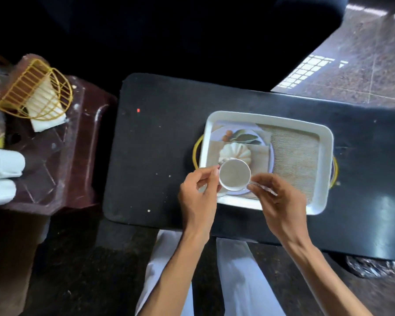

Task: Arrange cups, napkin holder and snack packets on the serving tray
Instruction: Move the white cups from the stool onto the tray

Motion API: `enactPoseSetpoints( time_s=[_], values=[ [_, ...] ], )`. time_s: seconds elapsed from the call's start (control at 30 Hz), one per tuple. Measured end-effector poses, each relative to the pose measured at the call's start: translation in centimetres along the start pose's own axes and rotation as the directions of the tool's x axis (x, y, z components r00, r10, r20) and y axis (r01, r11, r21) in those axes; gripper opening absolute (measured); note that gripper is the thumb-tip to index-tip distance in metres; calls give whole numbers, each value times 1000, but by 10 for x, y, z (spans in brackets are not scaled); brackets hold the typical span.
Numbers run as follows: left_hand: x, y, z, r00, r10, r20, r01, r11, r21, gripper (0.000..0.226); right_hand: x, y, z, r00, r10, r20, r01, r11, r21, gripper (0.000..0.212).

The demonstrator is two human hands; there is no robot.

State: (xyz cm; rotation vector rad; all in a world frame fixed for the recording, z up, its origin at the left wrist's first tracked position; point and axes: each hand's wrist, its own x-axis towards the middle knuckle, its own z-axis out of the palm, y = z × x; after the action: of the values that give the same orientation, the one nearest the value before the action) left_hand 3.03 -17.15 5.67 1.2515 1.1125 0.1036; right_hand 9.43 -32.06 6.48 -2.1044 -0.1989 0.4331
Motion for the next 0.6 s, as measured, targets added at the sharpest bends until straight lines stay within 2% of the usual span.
enactPoseSetpoints(
  time_s=[0.13, 0.23, 0.43, 0.5, 0.6],
  values=[
    [-2, -14, 35, 999, -5, 47, 0, 993, 115, 11, 3, 35, -26, 998, 42, -53, -43, 999, -9, 13],
    [-5, -20, 53, 998, -10, 56, -2, 981, 193, 10, 4, 55, -35, 996, 49, -72, -49, 999, 4, 19],
    [-14, -28, 75, 999, 47, -4, -44, 958, 282, 9, 5, 82, -41, 996, 57, -66, -56, 998, 11, 17],
    [-18, -33, 77, 999, 15, -40, -5, 968, 251, 9, 3, 89, -41, 996, 66, -53, -66, 998, -4, 15],
    [-22, -38, 74, 989, -103, -104, 108, 993, 45, 9, 1, 98, -40, 997, 72, -40, -72, 997, -4, 14]
  ],
)
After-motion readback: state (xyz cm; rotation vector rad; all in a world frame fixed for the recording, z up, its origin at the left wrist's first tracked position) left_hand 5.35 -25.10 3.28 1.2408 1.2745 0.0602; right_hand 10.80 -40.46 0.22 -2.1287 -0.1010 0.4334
